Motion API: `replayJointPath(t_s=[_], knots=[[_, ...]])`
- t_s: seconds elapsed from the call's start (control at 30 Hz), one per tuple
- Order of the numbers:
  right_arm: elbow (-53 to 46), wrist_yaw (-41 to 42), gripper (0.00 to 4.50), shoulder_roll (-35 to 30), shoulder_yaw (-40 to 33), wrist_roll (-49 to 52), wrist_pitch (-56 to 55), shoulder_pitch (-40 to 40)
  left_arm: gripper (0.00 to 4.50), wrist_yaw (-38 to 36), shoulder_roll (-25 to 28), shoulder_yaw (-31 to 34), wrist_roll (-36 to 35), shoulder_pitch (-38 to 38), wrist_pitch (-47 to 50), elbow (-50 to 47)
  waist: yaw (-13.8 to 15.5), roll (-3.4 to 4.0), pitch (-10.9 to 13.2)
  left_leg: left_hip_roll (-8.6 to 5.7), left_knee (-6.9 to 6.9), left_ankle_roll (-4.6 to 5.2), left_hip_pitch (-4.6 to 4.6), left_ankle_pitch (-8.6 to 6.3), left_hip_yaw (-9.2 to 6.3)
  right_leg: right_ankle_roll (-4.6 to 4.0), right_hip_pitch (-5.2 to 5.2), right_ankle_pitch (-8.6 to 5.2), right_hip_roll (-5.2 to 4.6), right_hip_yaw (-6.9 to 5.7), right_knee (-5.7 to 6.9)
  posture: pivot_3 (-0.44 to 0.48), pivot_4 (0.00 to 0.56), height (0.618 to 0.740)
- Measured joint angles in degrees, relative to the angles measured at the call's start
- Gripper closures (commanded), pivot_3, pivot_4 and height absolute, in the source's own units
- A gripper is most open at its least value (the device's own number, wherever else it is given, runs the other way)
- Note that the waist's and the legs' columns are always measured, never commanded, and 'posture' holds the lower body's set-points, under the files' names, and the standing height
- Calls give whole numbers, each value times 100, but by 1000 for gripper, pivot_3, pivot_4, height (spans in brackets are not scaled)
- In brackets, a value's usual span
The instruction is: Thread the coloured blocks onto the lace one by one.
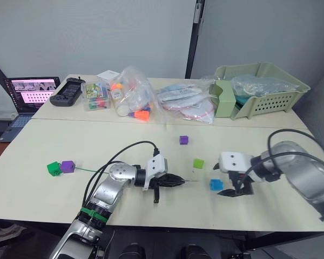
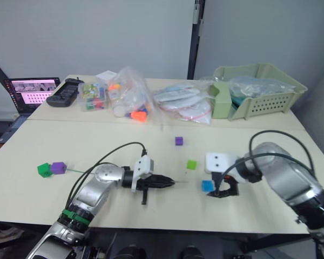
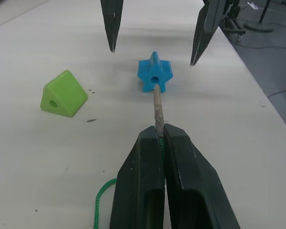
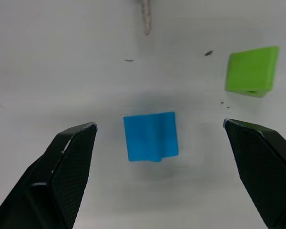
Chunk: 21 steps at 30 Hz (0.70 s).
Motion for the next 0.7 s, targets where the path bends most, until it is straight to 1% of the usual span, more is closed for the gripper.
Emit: replayJointPath(t_s=[0.1, 0.2, 0.33, 0.4, 0.43, 0.5, 0.53, 0.7], knots=[[183, 131, 7, 194, 275, -291, 34, -91, 4500, 56, 2, -4, 4, 22, 0, -6, 14, 0, 0, 0, -1, 0, -1, 0, -2, 0, -2, 0, 0, -2, 2, 0, 150, 733], [334, 228, 7, 306, 402, -527, 48, -144, 4500, 85, 10, -6, 4, 48, 1, -8, 7, 1, -1, 0, 1, 0, -2, 0, -1, -1, -3, 1, 0, -2, 4, 0, 150, 733], [385, 304, 1134, 409, 455, -643, 84, -183, 4500, 90, 9, -21, 4, 48, 1, -12, 1, 1, -1, 1, 1, 0, -1, 0, -2, -1, -4, 1, 1, -2, 6, 0, 150, 733], [376, 366, 1864, 423, 455, -671, 104, -183, 4500, 93, 9, -38, 5, 48, 1, -12, -1, 1, -1, 0, 1, 0, -1, 0, -2, -1, -3, 1, 1, -2, 6, 0, 150, 733], [367, 380, 2126, 428, 455, -686, 116, -183, 4500, 94, 8, -45, 6, 48, 1, -12, 0, 1, -1, 1, 2, 0, -1, 0, -2, -2, -3, 1, 1, -2, 7, 0, 150, 733], [342, 396, 2865, 430, 454, -694, 192, -183, 4500, 96, 4, -74, 18, 48, 1, -11, 0, 1, -1, 1, 2, 0, -1, 0, -2, -2, -3, 1, 1, -2, 8, 0, 150, 733], [318, 402, 3121, 430, 454, -699, 235, -183, 4500, 95, 0, -98, 34, 48, 1, -11, 0, 1, -1, 0, 2, 0, -1, 0, -2, -2, -3, 1, 1, -2, 8, 0, 150, 733], [113, 371, 3120, 499, 445, -697, 690, -185, 4500, 102, -101, -254, 214, -29, -23, 166, 1, 1, -1, 0, 3, 0, -1, 0, -2, -2, -3, 1, 1, -2, 9, 0, 150, 733]])
